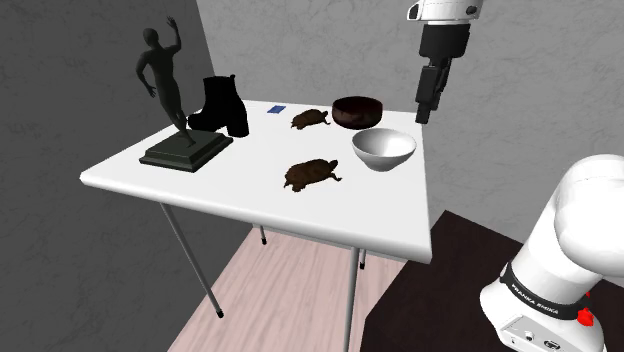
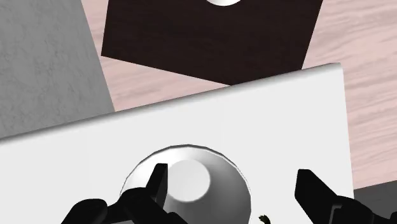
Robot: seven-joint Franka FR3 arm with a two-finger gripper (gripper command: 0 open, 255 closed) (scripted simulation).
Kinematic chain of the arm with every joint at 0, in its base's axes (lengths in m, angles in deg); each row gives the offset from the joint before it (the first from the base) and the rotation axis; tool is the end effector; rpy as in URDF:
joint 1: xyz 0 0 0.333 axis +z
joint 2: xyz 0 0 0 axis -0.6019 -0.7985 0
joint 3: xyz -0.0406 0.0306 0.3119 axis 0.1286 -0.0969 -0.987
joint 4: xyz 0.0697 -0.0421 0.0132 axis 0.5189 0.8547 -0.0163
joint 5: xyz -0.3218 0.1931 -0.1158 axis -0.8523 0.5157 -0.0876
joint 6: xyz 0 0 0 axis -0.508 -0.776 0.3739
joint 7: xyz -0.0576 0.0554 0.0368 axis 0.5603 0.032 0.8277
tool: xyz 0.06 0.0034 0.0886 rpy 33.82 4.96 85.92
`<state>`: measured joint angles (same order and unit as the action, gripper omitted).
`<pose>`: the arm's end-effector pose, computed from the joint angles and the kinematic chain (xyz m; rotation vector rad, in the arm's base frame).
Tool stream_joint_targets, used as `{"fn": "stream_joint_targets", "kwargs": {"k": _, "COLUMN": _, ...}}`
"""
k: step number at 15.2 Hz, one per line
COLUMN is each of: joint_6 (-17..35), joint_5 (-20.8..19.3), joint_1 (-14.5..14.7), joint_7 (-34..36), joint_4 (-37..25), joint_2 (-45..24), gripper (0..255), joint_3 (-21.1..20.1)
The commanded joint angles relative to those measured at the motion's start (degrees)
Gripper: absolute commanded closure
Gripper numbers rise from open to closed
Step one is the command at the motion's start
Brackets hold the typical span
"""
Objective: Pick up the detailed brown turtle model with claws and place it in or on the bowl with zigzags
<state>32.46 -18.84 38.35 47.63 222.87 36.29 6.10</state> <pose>0.3036 0.0094 0.5767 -3.0837 -0.2852 0.0299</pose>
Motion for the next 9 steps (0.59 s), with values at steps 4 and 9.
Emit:
{"fn": "stream_joint_targets", "kwargs": {"k": 4, "joint_6": 7.63, "joint_5": -0.62, "joint_1": 2.94, "joint_7": -7.62, "joint_4": 1.82, "joint_2": -3.26, "gripper": 0, "joint_3": 1.32}}
{"fn": "stream_joint_targets", "kwargs": {"k": 9, "joint_6": 19.83, "joint_5": -0.64, "joint_1": 8.06, "joint_7": -20.25, "joint_4": 3.32, "joint_2": -9.78, "gripper": 0, "joint_3": 3.28}}
